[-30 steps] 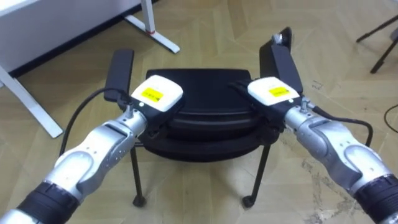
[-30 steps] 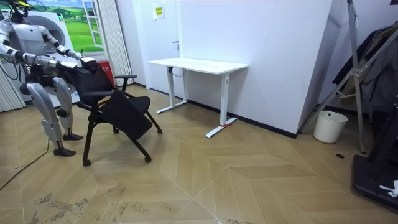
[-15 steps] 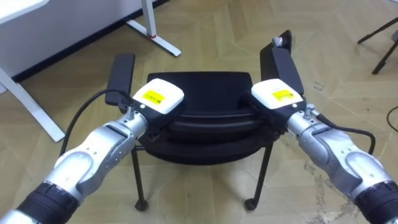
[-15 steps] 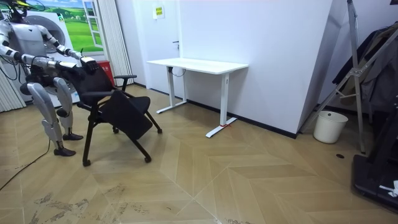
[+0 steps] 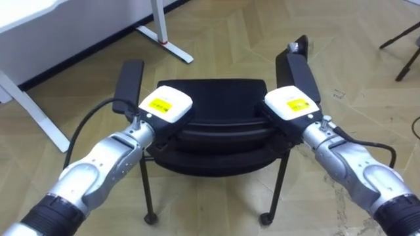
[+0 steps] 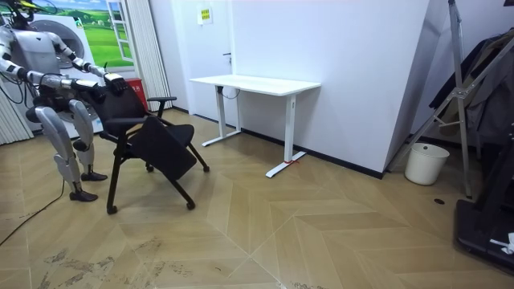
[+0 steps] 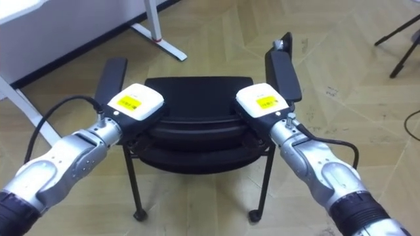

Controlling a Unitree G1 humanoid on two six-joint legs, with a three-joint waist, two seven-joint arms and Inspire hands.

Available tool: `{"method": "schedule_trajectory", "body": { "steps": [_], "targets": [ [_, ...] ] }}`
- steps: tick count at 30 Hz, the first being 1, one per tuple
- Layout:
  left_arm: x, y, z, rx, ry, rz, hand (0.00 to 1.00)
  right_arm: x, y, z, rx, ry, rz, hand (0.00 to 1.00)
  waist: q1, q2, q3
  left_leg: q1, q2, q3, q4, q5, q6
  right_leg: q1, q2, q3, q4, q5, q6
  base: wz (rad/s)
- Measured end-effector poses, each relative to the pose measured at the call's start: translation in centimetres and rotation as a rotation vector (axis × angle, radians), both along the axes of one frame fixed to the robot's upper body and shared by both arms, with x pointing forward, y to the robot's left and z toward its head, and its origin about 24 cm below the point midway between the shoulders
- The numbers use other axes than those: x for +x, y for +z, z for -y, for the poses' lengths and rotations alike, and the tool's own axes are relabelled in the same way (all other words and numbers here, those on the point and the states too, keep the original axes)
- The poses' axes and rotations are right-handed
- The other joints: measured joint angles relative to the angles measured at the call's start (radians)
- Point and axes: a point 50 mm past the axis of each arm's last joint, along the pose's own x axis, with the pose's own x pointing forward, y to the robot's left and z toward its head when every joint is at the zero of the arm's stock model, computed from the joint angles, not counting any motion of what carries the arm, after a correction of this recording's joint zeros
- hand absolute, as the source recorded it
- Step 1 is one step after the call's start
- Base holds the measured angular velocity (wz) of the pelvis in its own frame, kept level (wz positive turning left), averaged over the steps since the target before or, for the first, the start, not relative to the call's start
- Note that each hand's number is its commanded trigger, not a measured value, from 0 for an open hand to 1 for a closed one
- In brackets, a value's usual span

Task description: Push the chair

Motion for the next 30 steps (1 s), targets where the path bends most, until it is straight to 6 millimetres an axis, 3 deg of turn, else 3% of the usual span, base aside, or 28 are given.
{"method": "schedule_trajectory", "body": {
  "steps": [5, 8, 10, 11, 14, 15, 16, 17, 19, 21, 22, 24, 25, 26, 27, 28, 30],
  "targets": [
    [0.6, -0.2, -0.1, -0.013, -0.003, 0.001, 1.00, 0.0, -0.4, 0.0, 0.008, -0.014, -0.004, 1.00, 0.007, -0.023, -0.0020, -0.018, -0.001, -0.001, 0.038, -0.005, -0.007, -0.023, -0.009, -0.010, 0.053, -0.030, -0.010, 0.06],
    [1.0, 0.0, -0.5, -0.030, 0.010, 0.020, 1.00, 0.5, -0.3, -0.2, 0.016, -0.011, 0.005, 1.00, -0.001, -0.037, 0.0063, -0.058, 0.005, -0.005, 0.097, -0.016, -0.016, -0.046, -0.020, -0.041, 0.099, -0.050, -0.023, 0.23],
    [1.8, 0.4, -0.3, -0.034, 0.004, 0.032, 1.00, 0.8, -0.2, 0.1, 0.021, -0.025, 0.009, 1.00, 0.002, -0.057, 0.0191, -0.088, 0.008, -0.005, 0.148, -0.018, -0.018, -0.059, -0.023, -0.052, 0.123, -0.069, -0.032, 0.20],
    [2.0, 0.3, -0.2, -0.037, 0.003, 0.033, 1.00, 0.8, -0.3, 0.2, 0.023, -0.031, 0.009, 1.00, 0.003, -0.059, 0.0201, -0.102, 0.012, -0.002, 0.171, -0.022, -0.023, -0.062, -0.021, -0.055, 0.128, -0.073, -0.036, 0.20],
    [2.5, 0.2, -0.2, -0.048, 0.009, 0.035, 1.00, 1.3, -0.3, 0.1, 0.027, -0.042, 0.003, 1.00, 0.005, -0.064, 0.0232, -0.172, 0.039, 0.014, 0.312, -0.040, -0.029, -0.081, -0.018, -0.066, 0.183, -0.112, -0.050, 0.22],
    [2.7, 0.2, -0.2, -0.058, 0.012, 0.039, 1.00, 1.4, -0.3, 0.1, 0.026, -0.044, 0.005, 1.00, 0.000, -0.061, 0.0266, -0.229, 0.056, 0.014, 0.420, -0.039, -0.028, -0.085, -0.015, -0.081, 0.205, -0.135, -0.057, 0.29],
    [2.9, 0.1, -0.2, -0.065, 0.012, 0.040, 1.00, 1.5, -0.2, 0.2, 0.022, -0.047, 0.005, 1.00, -0.002, -0.052, 0.0331, -0.285, 0.080, 0.010, 0.543, -0.027, -0.013, -0.084, -0.007, -0.097, 0.233, -0.153, -0.068, 0.29],
    [3.0, 0.0, 0.0, -0.071, 0.014, 0.037, 1.00, 1.5, -0.3, 0.2, 0.021, -0.049, 0.003, 1.00, -0.002, -0.048, 0.0357, -0.311, 0.093, 0.009, 0.604, -0.015, 0.000, -0.081, -0.002, -0.102, 0.248, -0.162, -0.072, 0.18],
    [3.1, -0.7, 0.1, -0.085, 0.029, 0.016, 1.00, 1.5, -0.6, 0.4, 0.015, -0.058, -0.011, 1.00, 0.011, -0.046, 0.0398, -0.411, 0.126, 0.007, 0.793, 0.095, 0.028, -0.074, 0.002, -0.111, 0.307, -0.202, -0.094, 0.12],
    [3.1, -1.0, 0.1, -0.100, 0.034, 0.014, 1.00, 1.5, -0.7, 0.4, 0.013, -0.060, -0.014, 1.00, 0.010, -0.054, 0.0453, -0.480, 0.123, 0.002, 0.875, 0.159, 0.041, -0.073, -0.004, -0.123, 0.340, -0.231, -0.103, 0.26],
    [3.1, -1.1, 0.2, -0.123, 0.043, 0.013, 1.00, 1.5, -0.6, 0.6, 0.011, -0.062, -0.012, 1.00, 0.007, -0.055, 0.0505, -0.530, 0.114, 0.019, 0.890, 0.155, 0.042, -0.074, -0.004, -0.129, 0.357, -0.243, -0.111, 0.24],
    [3.2, -1.2, 0.3, -0.132, 0.046, 0.016, 1.00, 1.6, -0.6, 0.6, 0.009, -0.066, -0.007, 1.00, 0.017, -0.048, 0.0528, -0.589, 0.071, 0.039, 0.867, 0.146, 0.050, -0.075, -0.006, -0.128, 0.382, -0.259, -0.116, -0.08],
    [3.2, -1.3, 0.3, -0.136, 0.046, 0.016, 1.00, 1.6, -0.6, 0.7, 0.008, -0.065, 0.002, 1.00, 0.025, -0.046, 0.0537, -0.619, 0.048, 0.058, 0.808, 0.146, 0.050, -0.081, -0.006, -0.130, 0.388, -0.264, -0.120, -0.24],
    [3.2, -1.3, 0.3, -0.137, 0.047, 0.016, 1.00, 1.6, -0.6, 0.7, 0.007, -0.065, 0.007, 1.00, 0.031, -0.041, 0.0514, -0.628, 0.038, 0.073, 0.765, 0.146, 0.050, -0.083, -0.006, -0.131, 0.390, -0.265, -0.121, -0.30],
    [3.1, -1.3, 0.3, -0.143, 0.049, 0.019, 1.00, 1.6, -0.5, 0.7, 0.009, -0.063, 0.018, 1.00, 0.042, -0.034, 0.0491, -0.627, 0.019, 0.105, 0.644, 0.146, 0.050, -0.086, -0.006, -0.134, 0.390, -0.268, -0.119, -0.30],
    [3.2, -1.2, 0.3, -0.150, 0.050, 0.022, 1.00, 1.6, -0.4, 0.7, 0.009, -0.062, 0.030, 1.00, 0.046, -0.022, 0.0401, -0.625, 0.000, 0.122, 0.527, 0.147, 0.051, -0.092, -0.005, -0.141, 0.389, -0.271, -0.117, -0.27],
    [3.2, -1.2, 0.3, -0.162, 0.055, 0.027, 1.00, 1.6, -0.4, 0.8, 0.004, -0.060, 0.048, 1.00, 0.054, -0.011, 0.0313, -0.610, -0.023, 0.124, 0.404, 0.149, 0.055, -0.096, -0.003, -0.146, 0.389, -0.282, -0.107, -0.22]
  ]
}}
